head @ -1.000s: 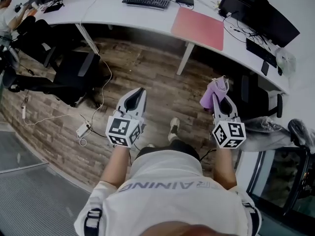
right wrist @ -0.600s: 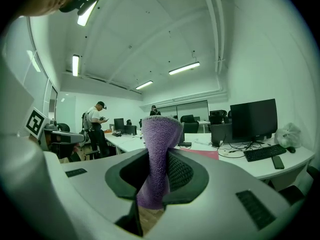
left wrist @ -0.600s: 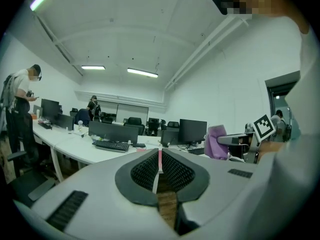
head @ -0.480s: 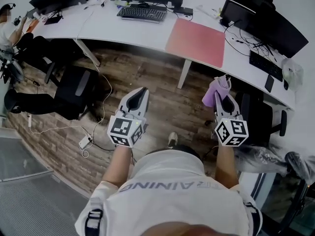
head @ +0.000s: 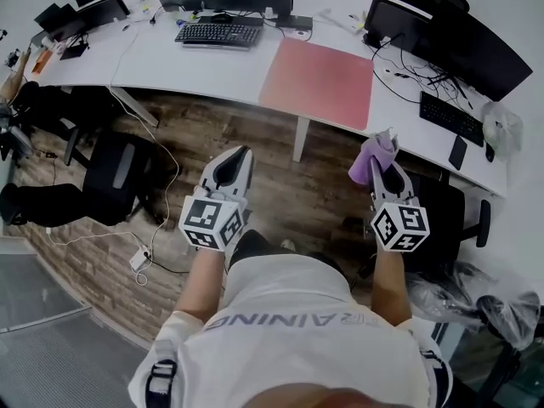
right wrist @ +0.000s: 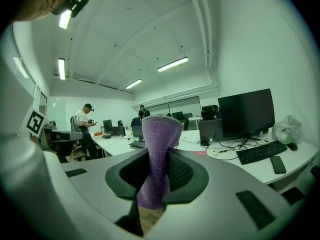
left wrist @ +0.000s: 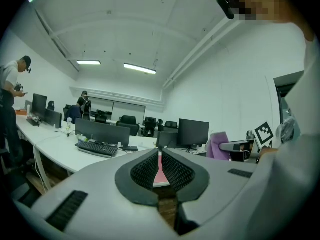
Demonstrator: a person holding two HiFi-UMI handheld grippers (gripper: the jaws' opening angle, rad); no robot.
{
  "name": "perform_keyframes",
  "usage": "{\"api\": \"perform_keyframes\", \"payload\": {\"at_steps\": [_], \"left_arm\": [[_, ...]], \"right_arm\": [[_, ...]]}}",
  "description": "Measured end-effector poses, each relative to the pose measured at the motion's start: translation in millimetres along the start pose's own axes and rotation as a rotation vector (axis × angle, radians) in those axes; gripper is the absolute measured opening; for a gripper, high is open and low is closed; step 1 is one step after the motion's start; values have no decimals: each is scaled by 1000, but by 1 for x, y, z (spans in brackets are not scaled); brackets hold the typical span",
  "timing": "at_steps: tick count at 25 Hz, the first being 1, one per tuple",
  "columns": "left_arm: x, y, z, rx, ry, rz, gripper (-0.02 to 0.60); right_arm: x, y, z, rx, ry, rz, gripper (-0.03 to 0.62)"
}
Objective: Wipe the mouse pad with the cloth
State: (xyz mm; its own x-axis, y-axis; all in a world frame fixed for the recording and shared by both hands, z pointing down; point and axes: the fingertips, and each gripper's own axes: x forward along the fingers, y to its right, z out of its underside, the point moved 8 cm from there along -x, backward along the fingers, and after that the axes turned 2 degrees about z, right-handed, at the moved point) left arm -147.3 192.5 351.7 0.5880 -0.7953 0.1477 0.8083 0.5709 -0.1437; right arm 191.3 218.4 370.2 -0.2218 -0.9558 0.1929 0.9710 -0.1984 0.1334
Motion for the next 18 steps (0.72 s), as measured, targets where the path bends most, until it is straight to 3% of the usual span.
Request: {"api": "perform_keyframes", "payload": {"at_steps": [5,11,18], "left_arm": [[41,-9,-9,-30,2,-2,32],[92,-19,-17,-3,4,61,32],[153,-61,-40,20,-5,132,32]], "right_arm": [[20,24,-9,-11,17,9,98],[46,46,-13,-11,41,45,98],[106,49,-30,-12,59,78,98]]}}
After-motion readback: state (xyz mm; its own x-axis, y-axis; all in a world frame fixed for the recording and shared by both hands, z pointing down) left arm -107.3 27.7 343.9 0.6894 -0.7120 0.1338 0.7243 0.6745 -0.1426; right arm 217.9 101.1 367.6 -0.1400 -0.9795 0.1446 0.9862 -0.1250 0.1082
